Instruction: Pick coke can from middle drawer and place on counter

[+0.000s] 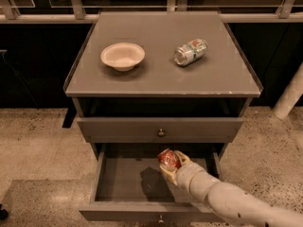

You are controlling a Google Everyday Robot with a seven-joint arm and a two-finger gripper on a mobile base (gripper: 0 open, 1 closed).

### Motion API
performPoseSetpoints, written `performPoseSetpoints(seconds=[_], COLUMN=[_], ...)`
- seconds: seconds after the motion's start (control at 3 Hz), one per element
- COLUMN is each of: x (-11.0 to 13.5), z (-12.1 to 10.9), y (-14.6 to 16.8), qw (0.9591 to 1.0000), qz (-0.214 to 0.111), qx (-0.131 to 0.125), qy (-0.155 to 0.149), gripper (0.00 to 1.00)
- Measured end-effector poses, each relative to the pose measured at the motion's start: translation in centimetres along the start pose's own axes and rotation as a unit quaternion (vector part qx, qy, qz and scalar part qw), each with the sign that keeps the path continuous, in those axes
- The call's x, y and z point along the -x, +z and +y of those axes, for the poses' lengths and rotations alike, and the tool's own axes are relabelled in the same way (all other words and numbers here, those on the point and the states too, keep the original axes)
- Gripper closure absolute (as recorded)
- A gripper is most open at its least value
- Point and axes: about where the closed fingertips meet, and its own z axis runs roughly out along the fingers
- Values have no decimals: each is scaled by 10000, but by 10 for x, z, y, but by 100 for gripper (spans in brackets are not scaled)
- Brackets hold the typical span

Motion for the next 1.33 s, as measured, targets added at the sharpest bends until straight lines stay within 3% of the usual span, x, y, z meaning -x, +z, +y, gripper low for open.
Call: performPoseSetpoints(seconds=[0.33, 0.67, 1.0, 1.33], x=[14, 39, 37, 55], z=[4, -5, 2, -1], y=[-31, -51, -53, -57], qw=[9996, 9985, 9990, 9983], qz=[-83, -370, -321, -384], qx=[-266, -316, -143, -105], qy=[-27, -233, -262, -437], gripper=[100, 100, 100, 100])
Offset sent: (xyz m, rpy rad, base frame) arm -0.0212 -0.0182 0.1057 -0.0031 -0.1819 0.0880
